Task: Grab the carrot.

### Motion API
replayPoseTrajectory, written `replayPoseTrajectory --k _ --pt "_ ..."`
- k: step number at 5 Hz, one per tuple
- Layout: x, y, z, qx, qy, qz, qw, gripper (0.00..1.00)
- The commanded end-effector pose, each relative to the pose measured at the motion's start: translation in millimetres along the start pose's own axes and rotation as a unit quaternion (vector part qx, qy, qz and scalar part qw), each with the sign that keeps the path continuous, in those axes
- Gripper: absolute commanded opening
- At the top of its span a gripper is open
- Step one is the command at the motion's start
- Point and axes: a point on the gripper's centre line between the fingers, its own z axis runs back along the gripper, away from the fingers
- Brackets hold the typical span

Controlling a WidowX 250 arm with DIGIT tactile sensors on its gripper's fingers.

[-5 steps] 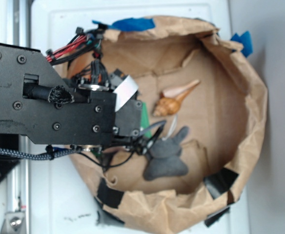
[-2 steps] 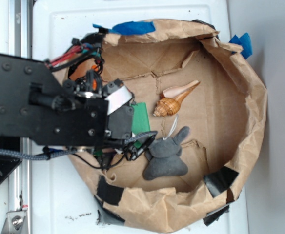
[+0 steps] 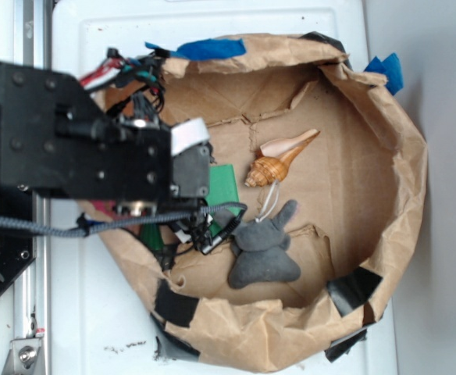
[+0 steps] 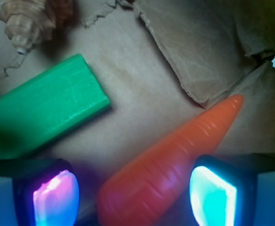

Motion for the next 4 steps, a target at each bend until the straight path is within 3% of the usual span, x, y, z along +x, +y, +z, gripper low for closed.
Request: replayPoseTrajectory --k 1,4 --pt "2.4 19.6 2.1 -0.012 0.007 -0.002 1.0 1.0" --pt "-7.6 23.2 -3.6 -0.001 0.019 -0.003 1.0 1.0"
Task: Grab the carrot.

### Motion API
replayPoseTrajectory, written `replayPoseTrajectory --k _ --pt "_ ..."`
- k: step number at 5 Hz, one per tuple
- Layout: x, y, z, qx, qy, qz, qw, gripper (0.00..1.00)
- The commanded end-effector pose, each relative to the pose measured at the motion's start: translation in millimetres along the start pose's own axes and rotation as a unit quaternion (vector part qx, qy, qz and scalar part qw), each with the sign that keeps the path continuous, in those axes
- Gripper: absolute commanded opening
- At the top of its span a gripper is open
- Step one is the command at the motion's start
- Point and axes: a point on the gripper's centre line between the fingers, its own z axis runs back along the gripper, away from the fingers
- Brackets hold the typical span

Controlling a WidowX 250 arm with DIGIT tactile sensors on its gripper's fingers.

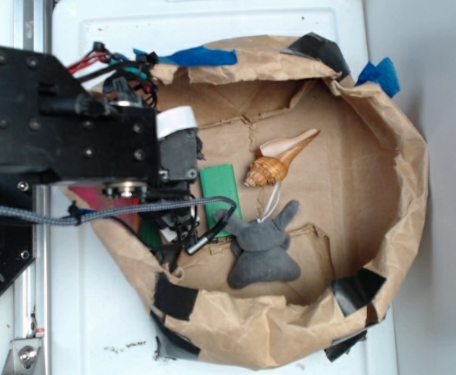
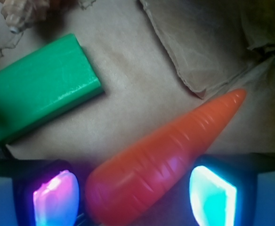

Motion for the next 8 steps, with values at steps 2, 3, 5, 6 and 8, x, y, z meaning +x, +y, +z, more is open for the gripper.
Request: replayPoseTrajectory --k 2,3,5,6,8 --pt "-4.9 7.1 -27.2 0.01 0.022 0.017 1.0 1.0" --pt "-3.3 3.8 -28.6 0.005 0.021 0.023 1.0 1.0" --pt "10.2 0.3 -23.3 -0.005 -0.001 0.058 0.998 0.0" --pt "12.8 0.2 -20.3 -0.009 -0.006 0.062 0.998 0.0" --pt "29.3 -1.1 2.0 -0.02 -0.026 0.079 0.996 0.0"
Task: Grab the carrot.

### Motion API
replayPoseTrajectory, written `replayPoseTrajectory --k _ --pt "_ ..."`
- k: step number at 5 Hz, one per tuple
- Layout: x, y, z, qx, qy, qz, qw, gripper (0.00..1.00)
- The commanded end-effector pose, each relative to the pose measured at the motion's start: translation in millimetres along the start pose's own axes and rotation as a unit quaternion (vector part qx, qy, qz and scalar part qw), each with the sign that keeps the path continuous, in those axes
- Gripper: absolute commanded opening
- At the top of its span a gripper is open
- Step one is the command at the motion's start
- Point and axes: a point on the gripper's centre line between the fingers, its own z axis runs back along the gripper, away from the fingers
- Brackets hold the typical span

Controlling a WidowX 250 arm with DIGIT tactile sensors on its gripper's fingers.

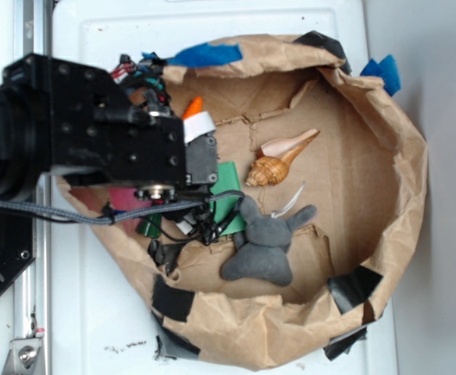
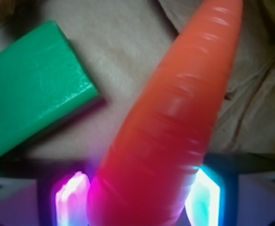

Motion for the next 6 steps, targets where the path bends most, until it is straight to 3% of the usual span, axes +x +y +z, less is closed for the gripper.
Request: replayPoseTrajectory --k 1,2,3,4,6 --pt "27.3 4.6 61.8 -0.038 -0.049 0.055 0.997 0.0" --pt "32.2 -0.2 105.9 -0.061 -0.033 0.084 0.994 0.0" --pt "32.5 -15.6 132.8 -0.077 -0.044 0.045 0.995 0.0" --pt "27.2 -24.2 145.0 -0.094 -0.026 0.014 0.995 0.0" --pt "10.8 -31.4 149.2 -0.1 -0.027 -0.016 0.995 0.0"
